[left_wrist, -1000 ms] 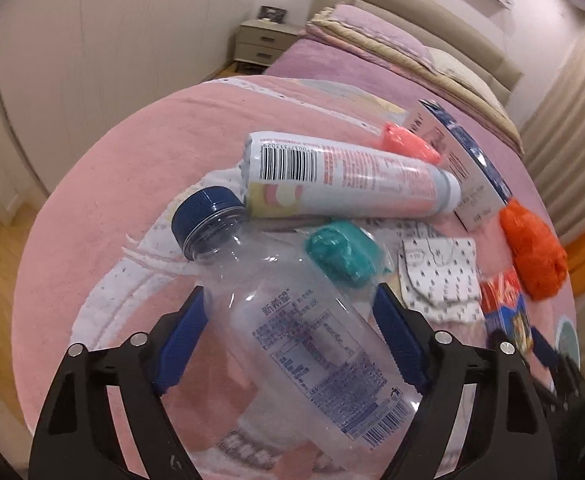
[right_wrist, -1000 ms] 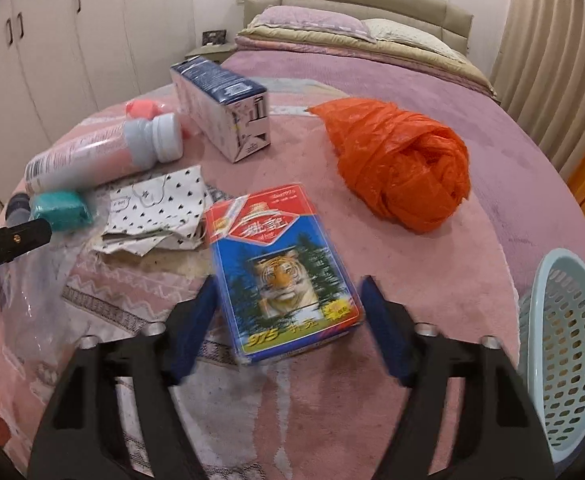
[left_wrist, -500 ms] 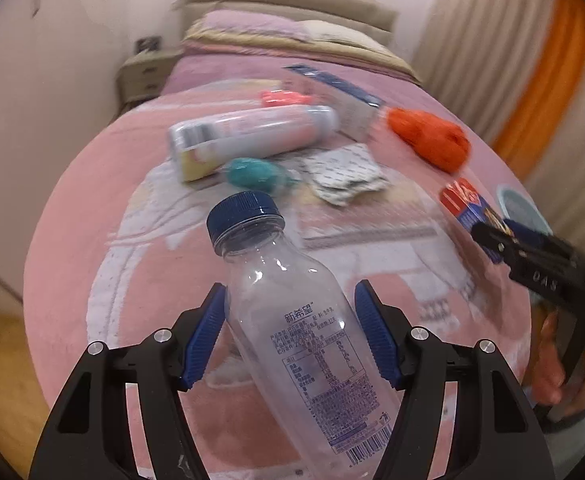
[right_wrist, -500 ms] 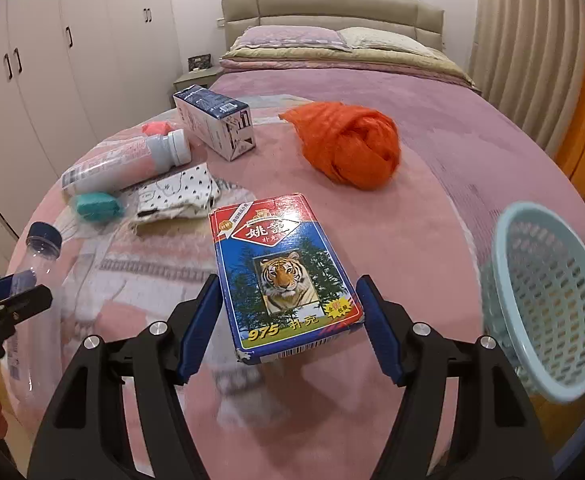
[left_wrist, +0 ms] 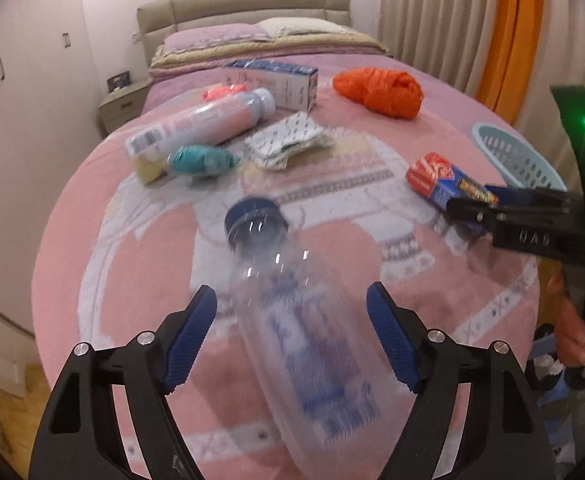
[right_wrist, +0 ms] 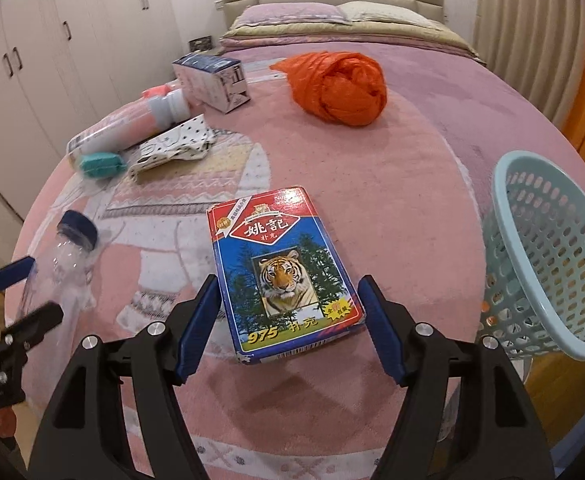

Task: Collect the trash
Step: 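Lift the bottle and tiger box and carry them over the blue basket, then open both tools to drop the bottle and tiger box into the basket, then grasp the white spray can with the left tool while the right tool grasps the orange bag, then carry the spray can and orange bag over the basket and open both tools, then grasp the teal packet with the left tool while the right tool grasps the blue milk carton, then lift the teal packet and milk carton and carry them over the basket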

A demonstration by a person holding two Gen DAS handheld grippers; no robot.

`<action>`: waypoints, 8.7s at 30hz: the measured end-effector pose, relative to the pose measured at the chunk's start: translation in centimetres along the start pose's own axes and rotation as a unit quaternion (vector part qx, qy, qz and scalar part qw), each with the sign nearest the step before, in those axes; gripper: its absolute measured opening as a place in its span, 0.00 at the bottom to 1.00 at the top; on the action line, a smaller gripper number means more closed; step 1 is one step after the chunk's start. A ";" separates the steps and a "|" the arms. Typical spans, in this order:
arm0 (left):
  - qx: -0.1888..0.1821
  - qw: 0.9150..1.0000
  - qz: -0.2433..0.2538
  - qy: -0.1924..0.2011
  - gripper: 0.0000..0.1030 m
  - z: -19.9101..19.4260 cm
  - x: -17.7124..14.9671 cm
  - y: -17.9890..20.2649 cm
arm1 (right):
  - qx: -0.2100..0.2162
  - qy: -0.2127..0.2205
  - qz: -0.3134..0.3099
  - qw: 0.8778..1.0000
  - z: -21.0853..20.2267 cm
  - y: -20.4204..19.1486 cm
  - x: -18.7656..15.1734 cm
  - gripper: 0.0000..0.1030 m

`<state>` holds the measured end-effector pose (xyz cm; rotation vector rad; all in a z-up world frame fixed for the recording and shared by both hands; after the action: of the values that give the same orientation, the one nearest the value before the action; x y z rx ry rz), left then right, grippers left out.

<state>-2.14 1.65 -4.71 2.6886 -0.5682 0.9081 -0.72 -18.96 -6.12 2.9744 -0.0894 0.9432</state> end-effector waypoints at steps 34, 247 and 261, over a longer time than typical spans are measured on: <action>-0.111 0.988 0.087 0.057 0.51 2.4 12.5 11.9 | -0.067 0.114 0.096 0.987 -5.9 11.1 3.4 0.60; -0.030 0.994 -0.089 0.063 0.36 5.7 5.6 -10.1 | 0.043 0.076 -0.092 0.992 12.1 -10.0 19.0 0.46; -0.017 0.994 -0.088 0.069 0.36 5.3 5.5 -9.6 | -0.010 0.105 -0.050 0.993 0.8 -3.7 8.5 0.35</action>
<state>8.84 6.78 -6.46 2.5712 -0.3078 1.0139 6.90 -15.69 -1.86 2.8119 0.0521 1.2251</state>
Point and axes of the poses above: each gripper's, at about its wrist camera, not at the fingertips, and z roughly the way its jaws point, y to its right, x to its top, the point moved 1 cm from there along z, roughly the way its jaws point, and after that the axes turned 9 degrees about -x, right-handed, at the moved point
